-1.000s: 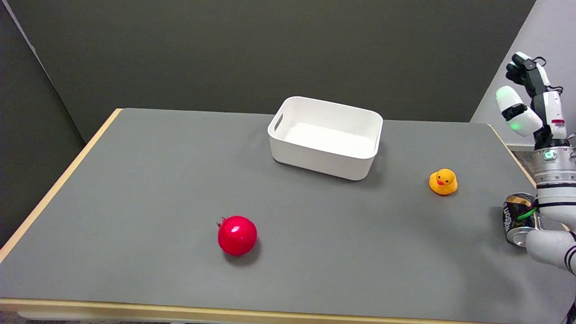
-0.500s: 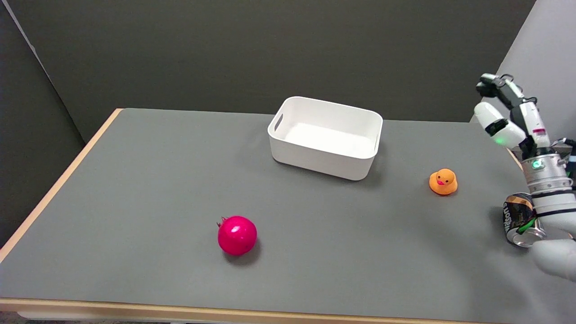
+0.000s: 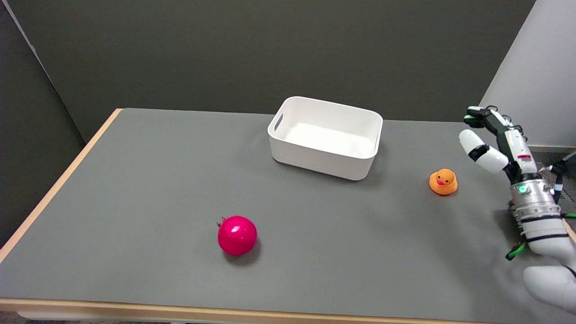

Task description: Pick up the yellow duck.

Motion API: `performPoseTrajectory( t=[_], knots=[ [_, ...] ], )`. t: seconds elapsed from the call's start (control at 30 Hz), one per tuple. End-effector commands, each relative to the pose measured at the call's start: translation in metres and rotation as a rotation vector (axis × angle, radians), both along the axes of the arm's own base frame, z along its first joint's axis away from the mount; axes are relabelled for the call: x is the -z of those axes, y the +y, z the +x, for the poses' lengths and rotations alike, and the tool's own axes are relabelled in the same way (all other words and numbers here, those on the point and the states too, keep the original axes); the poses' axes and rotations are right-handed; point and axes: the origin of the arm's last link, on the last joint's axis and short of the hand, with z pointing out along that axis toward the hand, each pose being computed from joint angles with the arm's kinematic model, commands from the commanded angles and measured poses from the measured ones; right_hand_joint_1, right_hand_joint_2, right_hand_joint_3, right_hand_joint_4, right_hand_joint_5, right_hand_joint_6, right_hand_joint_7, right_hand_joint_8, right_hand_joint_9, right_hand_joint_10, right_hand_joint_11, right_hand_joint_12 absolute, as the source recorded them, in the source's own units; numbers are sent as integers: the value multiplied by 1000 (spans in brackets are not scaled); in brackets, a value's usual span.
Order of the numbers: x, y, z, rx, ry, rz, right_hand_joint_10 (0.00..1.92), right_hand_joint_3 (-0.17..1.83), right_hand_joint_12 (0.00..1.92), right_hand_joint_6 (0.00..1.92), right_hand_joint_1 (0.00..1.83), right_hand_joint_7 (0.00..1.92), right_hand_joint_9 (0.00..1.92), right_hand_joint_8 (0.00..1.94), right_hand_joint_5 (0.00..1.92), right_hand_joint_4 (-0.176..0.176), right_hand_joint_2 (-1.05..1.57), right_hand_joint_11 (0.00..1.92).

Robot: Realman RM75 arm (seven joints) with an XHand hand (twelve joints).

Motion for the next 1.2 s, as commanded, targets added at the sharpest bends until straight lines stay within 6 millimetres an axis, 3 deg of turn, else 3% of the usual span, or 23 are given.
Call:
performPoseTrajectory(
  t=[0.03, 0.43, 0.7, 1.2],
  knots=[
    [30, 30, -25, 72, 7, -14, 890, 925, 1036, 582, 276, 442, 306, 611, 290, -63, 614, -1],
    [53, 31, -49, 123, 108, 87, 861, 926, 1038, 558, 278, 412, 285, 580, 275, -53, 608, -1],
    [51, 30, -49, 119, 129, 97, 862, 918, 1048, 547, 270, 405, 284, 572, 268, -48, 603, -1],
    [45, 21, -67, 252, 90, 77, 869, 918, 1058, 545, 260, 411, 291, 570, 268, -48, 605, -1]
  ],
)
